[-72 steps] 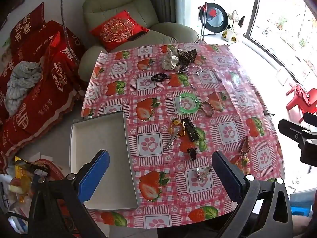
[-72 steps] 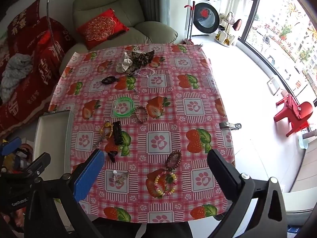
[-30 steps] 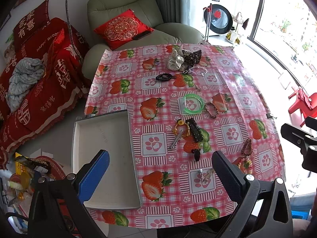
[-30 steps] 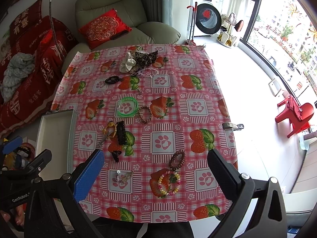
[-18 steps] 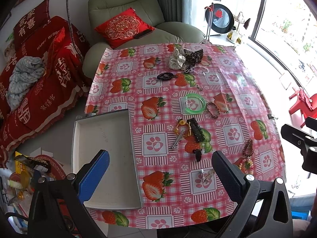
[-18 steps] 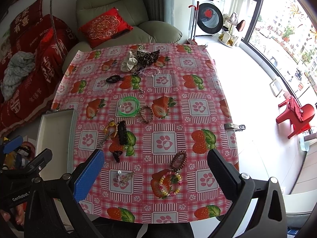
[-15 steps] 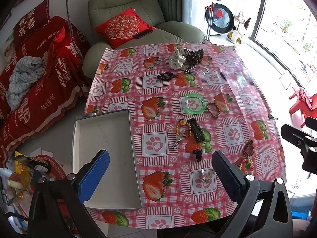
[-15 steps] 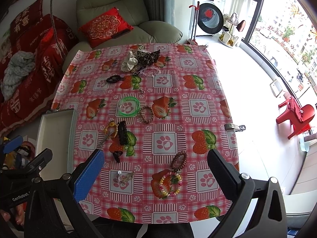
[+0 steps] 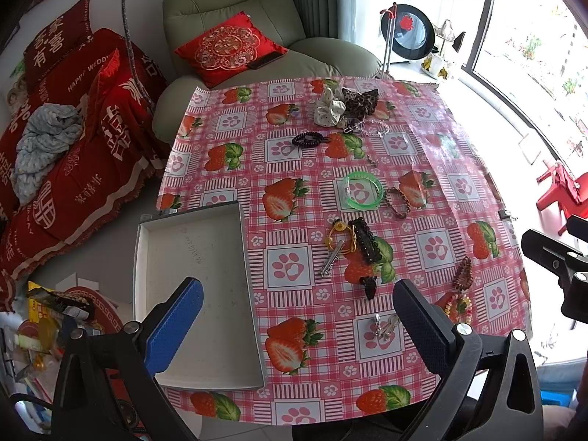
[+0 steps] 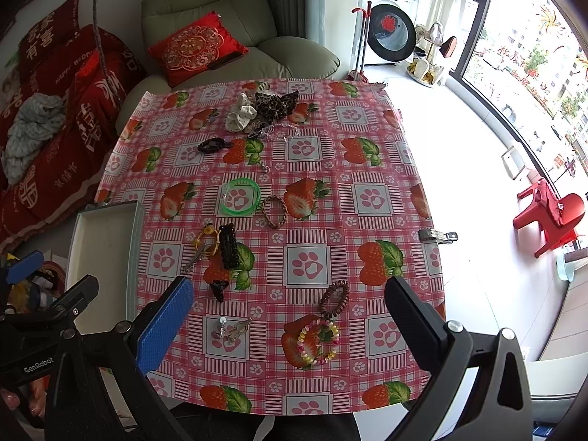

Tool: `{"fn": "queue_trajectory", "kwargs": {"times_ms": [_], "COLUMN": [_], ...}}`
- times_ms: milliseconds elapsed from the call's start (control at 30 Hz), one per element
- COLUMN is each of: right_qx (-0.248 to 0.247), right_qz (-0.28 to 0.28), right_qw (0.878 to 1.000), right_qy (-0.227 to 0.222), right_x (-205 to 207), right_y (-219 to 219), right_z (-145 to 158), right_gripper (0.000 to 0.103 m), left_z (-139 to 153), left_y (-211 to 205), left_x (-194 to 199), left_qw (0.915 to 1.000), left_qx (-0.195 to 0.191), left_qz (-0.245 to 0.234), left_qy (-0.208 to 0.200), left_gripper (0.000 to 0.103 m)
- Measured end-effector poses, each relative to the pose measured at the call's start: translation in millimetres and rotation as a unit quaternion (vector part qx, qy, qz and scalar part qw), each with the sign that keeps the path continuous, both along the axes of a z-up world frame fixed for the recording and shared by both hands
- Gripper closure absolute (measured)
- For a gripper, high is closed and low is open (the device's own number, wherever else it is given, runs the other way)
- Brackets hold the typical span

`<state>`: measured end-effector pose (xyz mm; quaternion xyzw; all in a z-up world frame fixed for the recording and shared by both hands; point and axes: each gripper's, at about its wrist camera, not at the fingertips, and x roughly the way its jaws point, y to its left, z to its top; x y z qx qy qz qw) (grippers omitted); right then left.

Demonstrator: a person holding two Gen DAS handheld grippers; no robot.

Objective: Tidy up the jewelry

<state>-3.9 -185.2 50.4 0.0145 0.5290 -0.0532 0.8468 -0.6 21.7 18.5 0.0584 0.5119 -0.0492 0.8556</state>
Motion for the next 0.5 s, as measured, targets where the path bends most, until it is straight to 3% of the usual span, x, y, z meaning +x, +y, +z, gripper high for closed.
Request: {"fn": "queue_trajectory", "kwargs": {"times_ms": [500], "right_qx": [0.000], "right_qz": [-0.001], "right_qw": [1.000], "right_qy": [0.002], "right_x": [1.5], "right_y": [0.8], "right_z": [-0.1], "right_gripper": [0.000], "left_z": [0.2], "left_y": [-0.2], "left_x": [1.1], "left_qw": [1.0000], "left_qx": [0.000], "left_qz": [0.000], "left_qy": [0.001], "left_gripper": [0.000]}}
